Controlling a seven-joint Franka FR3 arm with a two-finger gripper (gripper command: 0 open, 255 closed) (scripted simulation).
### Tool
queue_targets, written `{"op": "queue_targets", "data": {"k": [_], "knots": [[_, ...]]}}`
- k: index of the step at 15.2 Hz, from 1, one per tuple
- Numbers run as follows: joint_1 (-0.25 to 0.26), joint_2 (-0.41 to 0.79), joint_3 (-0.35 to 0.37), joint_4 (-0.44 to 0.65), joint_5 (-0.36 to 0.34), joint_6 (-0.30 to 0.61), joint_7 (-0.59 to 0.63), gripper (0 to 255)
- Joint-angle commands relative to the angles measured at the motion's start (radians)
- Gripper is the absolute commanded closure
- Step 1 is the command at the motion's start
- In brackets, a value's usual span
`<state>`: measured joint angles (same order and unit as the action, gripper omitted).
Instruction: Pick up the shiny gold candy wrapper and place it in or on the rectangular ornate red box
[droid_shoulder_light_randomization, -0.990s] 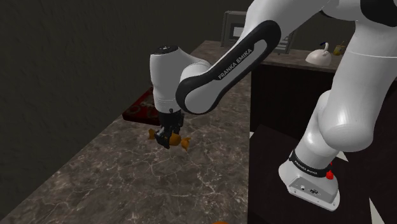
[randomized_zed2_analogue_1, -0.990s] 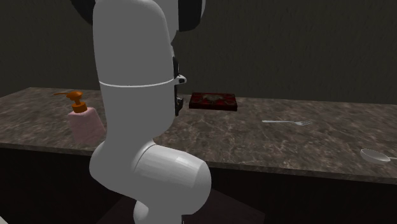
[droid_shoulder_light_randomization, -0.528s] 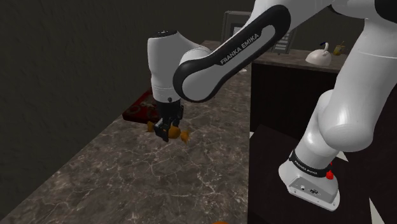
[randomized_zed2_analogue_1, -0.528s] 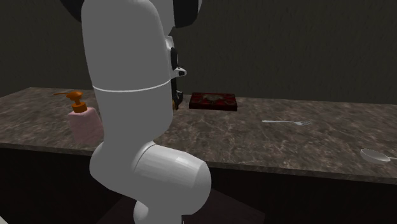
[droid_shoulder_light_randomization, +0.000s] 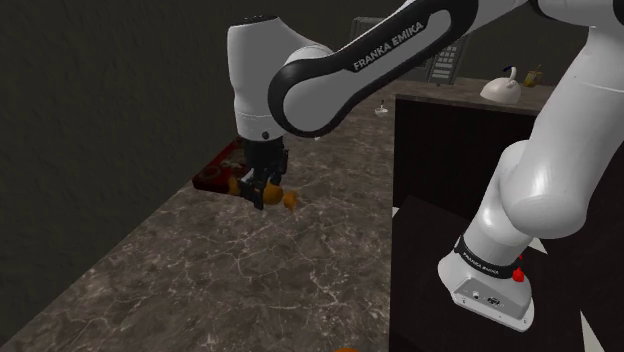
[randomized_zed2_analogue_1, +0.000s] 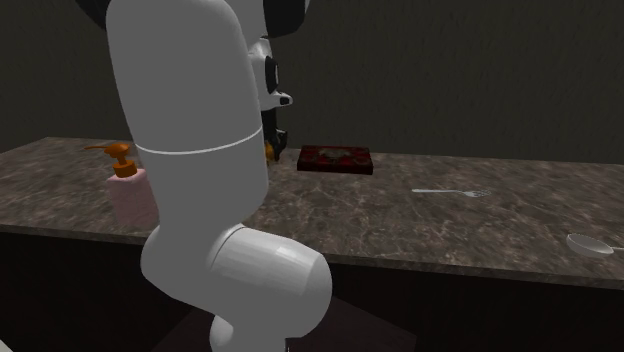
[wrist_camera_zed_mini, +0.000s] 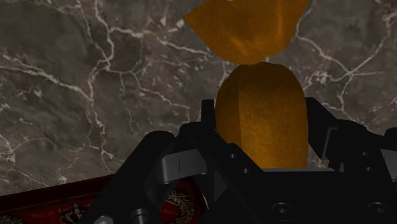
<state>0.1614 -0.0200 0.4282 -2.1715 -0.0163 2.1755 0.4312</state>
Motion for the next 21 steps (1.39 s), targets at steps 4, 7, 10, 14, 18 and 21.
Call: {"op": "queue_targets", "data": {"k": [4,7,10,14,18,21], "knots": [[-0.001,-0.03,-0.002,0.039,0.015,-0.066,-0.012,255],[-0.011,-0.016,-0.012,0.071,0.009,-0.086,-0.029,255],[-0.038,0.051,-0.039,0.143,-0.02,-0.095,-0.07,255],[-0.069,0.148,-0.072,0.257,-0.055,-0.117,-0.121,255],[-0.094,0.254,-0.102,0.392,-0.085,-0.15,-0.17,255],[-0.108,0.34,-0.122,0.511,-0.105,-0.184,-0.207,255]]}}
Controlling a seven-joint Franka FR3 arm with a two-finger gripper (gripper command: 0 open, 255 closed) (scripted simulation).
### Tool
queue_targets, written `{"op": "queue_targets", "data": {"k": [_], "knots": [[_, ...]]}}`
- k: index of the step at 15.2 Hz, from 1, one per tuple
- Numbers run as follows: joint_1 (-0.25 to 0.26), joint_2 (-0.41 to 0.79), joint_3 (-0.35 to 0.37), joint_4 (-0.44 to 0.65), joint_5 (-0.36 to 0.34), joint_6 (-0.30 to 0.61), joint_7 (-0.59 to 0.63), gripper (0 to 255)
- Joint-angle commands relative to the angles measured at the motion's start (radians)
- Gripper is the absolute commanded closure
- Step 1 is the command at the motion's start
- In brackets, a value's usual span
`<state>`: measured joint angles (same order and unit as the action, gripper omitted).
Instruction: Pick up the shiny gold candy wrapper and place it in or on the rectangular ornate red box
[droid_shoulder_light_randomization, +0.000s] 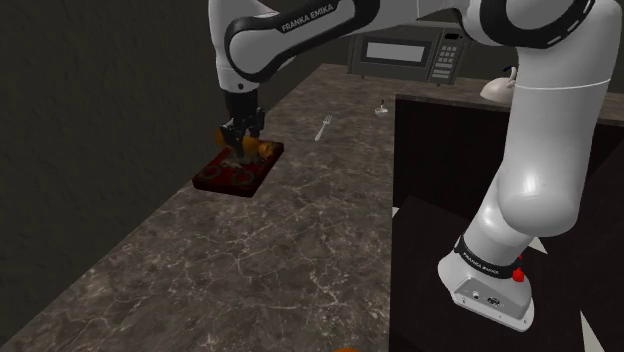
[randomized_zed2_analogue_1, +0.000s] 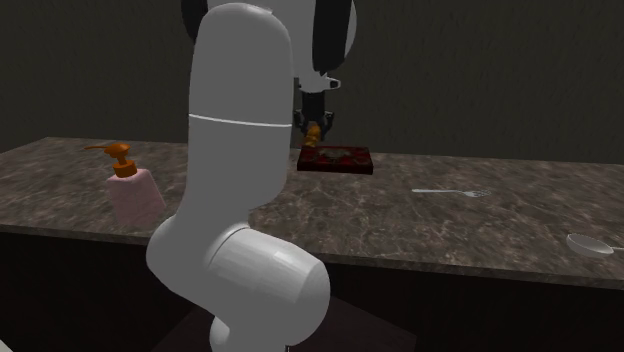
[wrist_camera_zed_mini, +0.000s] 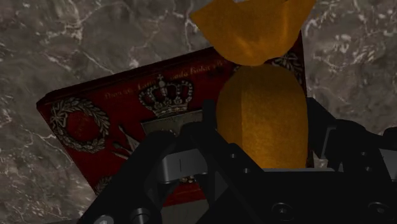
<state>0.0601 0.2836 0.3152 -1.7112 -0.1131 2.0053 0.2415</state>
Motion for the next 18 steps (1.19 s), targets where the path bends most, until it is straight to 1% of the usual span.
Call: {"op": "queue_targets", "data": {"k": [1,4,6,18], "knots": [[-0.011,0.067,-0.015,0.094,-0.014,-0.027,-0.029,255],[-0.019,0.166,-0.034,0.239,-0.032,-0.075,-0.066,255],[-0.022,0.246,-0.046,0.362,-0.043,-0.118,-0.093,255],[-0.025,0.284,-0.054,0.259,-0.057,0.021,-0.081,255]]}}
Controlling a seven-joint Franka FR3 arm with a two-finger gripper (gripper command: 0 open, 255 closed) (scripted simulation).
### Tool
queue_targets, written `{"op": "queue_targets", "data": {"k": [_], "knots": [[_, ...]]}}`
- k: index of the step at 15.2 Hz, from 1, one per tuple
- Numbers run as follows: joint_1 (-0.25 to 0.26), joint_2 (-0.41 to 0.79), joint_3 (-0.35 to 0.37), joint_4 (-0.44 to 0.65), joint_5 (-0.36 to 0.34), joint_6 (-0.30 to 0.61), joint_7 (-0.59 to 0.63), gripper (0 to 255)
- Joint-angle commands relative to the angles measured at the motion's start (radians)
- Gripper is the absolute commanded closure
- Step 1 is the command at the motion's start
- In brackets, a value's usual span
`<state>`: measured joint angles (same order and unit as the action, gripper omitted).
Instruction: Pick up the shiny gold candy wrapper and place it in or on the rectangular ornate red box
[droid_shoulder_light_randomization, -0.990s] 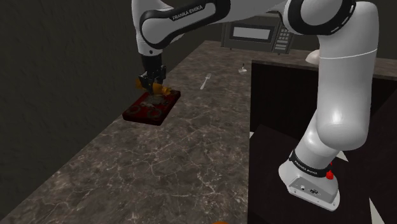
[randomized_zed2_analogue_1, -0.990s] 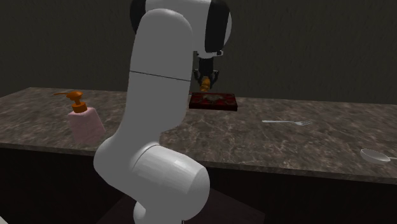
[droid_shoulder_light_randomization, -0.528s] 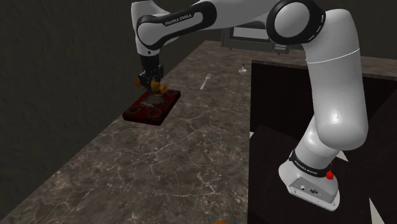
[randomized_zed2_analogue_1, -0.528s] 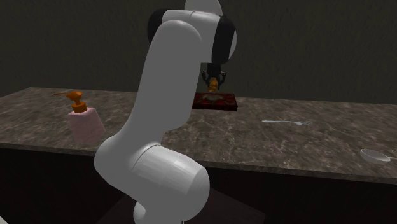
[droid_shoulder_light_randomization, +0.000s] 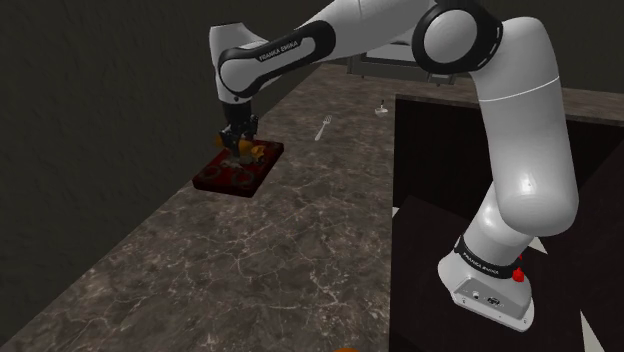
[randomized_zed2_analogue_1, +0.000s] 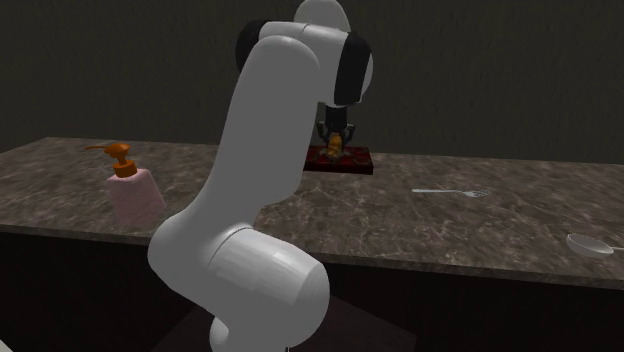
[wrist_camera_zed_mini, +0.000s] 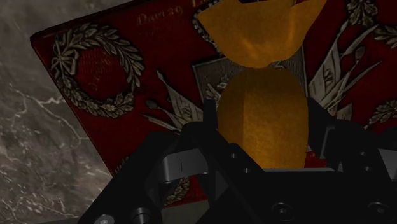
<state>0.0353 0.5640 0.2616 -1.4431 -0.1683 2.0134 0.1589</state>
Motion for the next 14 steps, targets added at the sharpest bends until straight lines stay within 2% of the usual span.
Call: {"op": "queue_targets", "data": {"k": [1,8,9,14], "knots": [[0.0,0.003,-0.001,-0.009,-0.001,0.013,0.001,255],[0.0,0.004,-0.001,-0.009,-0.001,0.013,0.001,255],[0.0,0.004,-0.001,-0.009,-0.001,0.013,0.001,0],[0.0,0.004,-0.001,-0.009,-0.001,0.013,0.001,0]]}}
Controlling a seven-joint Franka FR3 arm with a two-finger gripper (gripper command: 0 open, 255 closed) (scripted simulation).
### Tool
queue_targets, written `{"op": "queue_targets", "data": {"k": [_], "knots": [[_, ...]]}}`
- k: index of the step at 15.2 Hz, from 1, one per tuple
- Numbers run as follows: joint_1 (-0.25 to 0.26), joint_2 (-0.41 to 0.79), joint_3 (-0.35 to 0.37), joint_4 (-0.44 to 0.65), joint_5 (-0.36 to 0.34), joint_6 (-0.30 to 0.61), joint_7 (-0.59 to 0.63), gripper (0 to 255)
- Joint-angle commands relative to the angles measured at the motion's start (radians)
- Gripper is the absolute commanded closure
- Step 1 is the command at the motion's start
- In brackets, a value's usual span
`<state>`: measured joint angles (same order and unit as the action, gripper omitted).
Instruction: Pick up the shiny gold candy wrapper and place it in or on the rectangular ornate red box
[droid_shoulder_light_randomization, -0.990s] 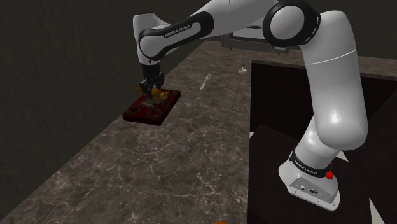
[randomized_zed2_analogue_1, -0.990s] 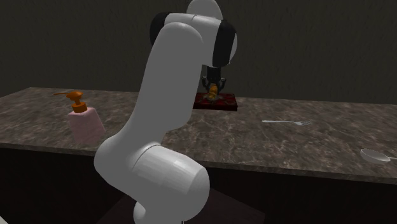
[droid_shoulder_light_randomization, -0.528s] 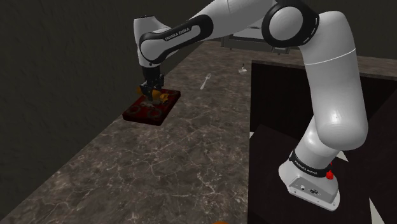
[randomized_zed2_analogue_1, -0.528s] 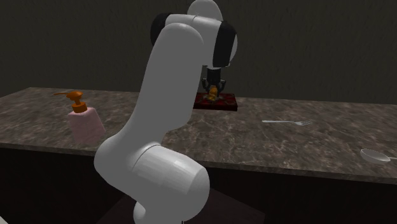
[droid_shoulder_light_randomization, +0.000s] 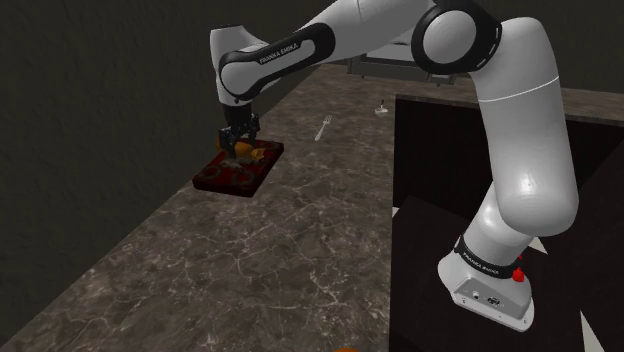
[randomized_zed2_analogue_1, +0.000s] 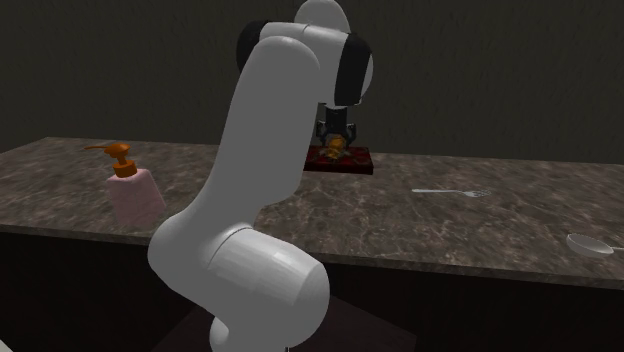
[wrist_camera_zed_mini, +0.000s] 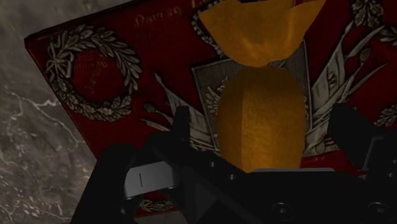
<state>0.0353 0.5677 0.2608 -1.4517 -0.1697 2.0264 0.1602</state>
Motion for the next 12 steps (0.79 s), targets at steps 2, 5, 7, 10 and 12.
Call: {"op": "queue_targets", "data": {"k": [2,5,7,10,12], "knots": [[0.0,-0.022,0.004,0.033,0.007,-0.054,-0.005,0],[0.001,-0.038,0.007,0.069,0.012,-0.106,-0.009,0],[0.001,-0.038,0.007,0.069,0.012,-0.106,-0.009,0],[0.001,-0.038,0.007,0.069,0.012,-0.106,-0.009,0],[0.001,-0.038,0.007,0.069,0.012,-0.106,-0.009,0]]}}
